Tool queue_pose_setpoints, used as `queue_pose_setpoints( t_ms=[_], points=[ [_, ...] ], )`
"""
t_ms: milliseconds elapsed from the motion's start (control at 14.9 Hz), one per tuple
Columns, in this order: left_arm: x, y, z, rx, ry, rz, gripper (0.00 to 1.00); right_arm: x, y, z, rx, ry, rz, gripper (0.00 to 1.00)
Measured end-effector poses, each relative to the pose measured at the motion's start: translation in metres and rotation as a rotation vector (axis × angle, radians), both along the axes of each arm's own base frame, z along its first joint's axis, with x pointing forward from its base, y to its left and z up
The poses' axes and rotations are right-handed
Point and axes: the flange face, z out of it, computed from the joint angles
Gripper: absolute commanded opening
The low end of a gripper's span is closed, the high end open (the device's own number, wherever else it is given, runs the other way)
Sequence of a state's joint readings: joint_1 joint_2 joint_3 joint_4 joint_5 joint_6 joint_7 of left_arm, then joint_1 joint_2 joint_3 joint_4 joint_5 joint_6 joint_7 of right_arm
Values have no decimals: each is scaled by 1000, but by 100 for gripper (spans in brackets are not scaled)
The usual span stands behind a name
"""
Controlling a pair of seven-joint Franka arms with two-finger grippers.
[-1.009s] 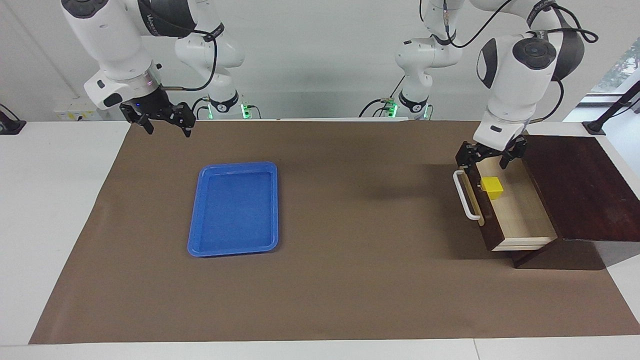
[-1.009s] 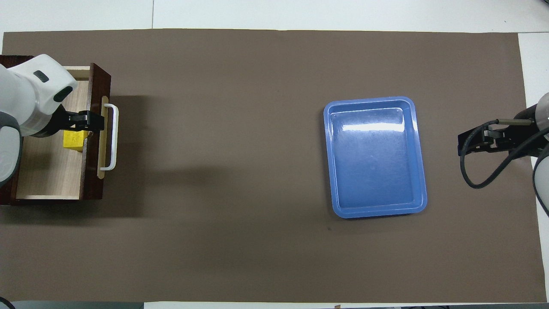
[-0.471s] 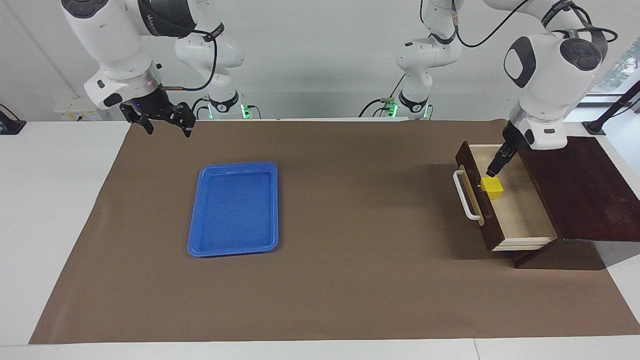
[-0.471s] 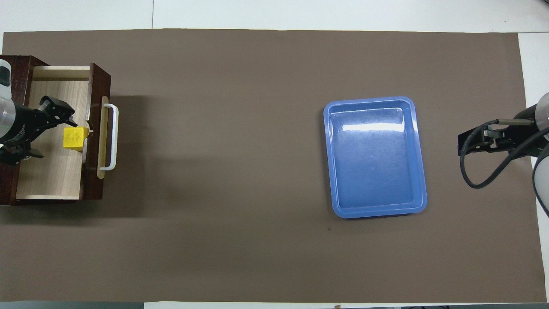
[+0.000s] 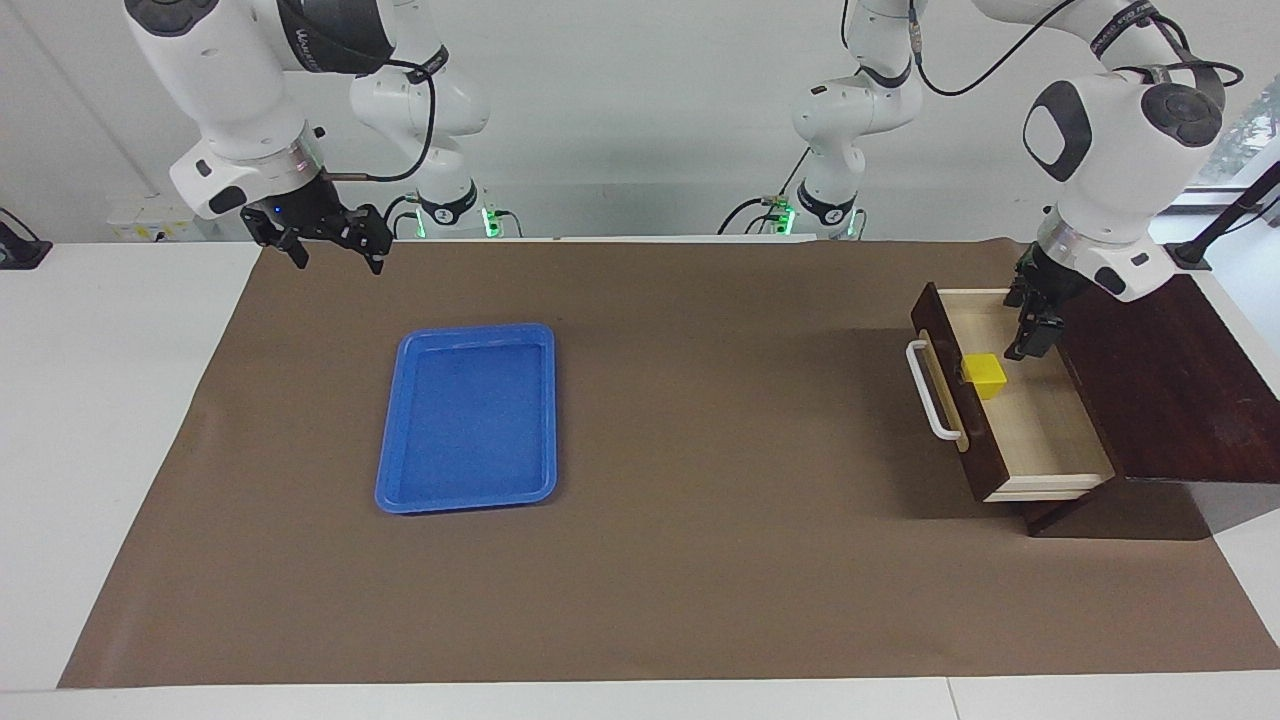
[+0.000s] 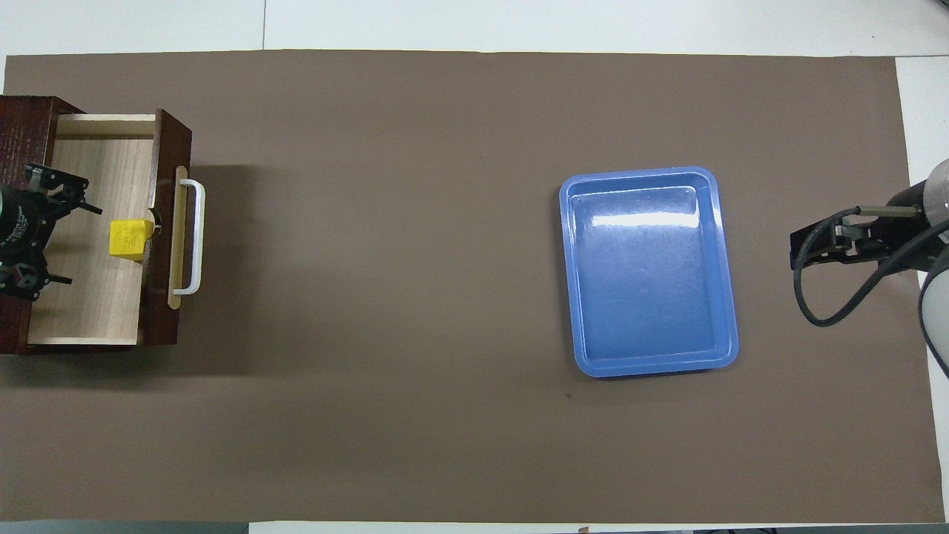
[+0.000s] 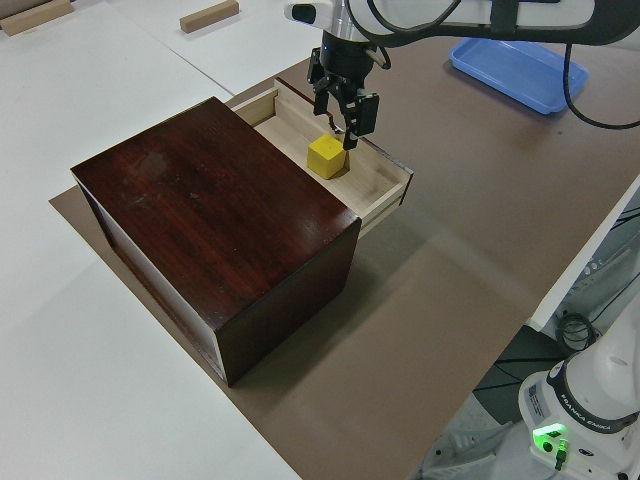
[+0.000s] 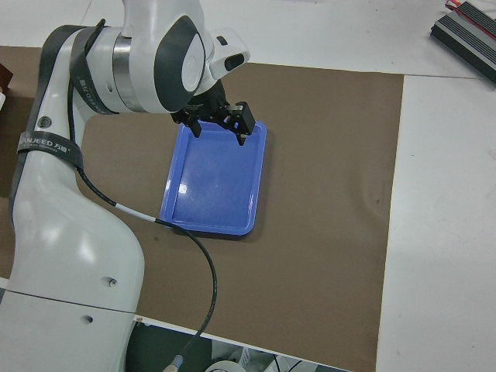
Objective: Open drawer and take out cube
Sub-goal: 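Release the handle and lower the left gripper onto the yellow cube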
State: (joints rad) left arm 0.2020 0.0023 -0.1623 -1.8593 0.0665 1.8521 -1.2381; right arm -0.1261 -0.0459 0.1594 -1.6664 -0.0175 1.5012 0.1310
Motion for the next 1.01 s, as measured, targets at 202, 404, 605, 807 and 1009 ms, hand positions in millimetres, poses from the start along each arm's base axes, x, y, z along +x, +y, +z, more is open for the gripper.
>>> queue_pose_setpoints(
  t_ms=[202, 404, 605, 807, 1009],
  points=[
    [3, 6, -18, -4, 0, 107, 100, 0, 0, 0, 0, 0, 0, 100],
    [7, 5, -29, -7, -41, 204, 100, 0, 0, 0, 0, 0, 0, 100],
    [7, 3, -35, -8, -44, 237, 100, 0, 0, 0, 0, 0, 0, 100],
    [5, 2, -42, -8, -39, 275, 100, 0, 0, 0, 0, 0, 0, 100],
    [3, -2, -49, -8, -32, 299, 100, 0, 0, 0, 0, 0, 0, 100]
  ],
)
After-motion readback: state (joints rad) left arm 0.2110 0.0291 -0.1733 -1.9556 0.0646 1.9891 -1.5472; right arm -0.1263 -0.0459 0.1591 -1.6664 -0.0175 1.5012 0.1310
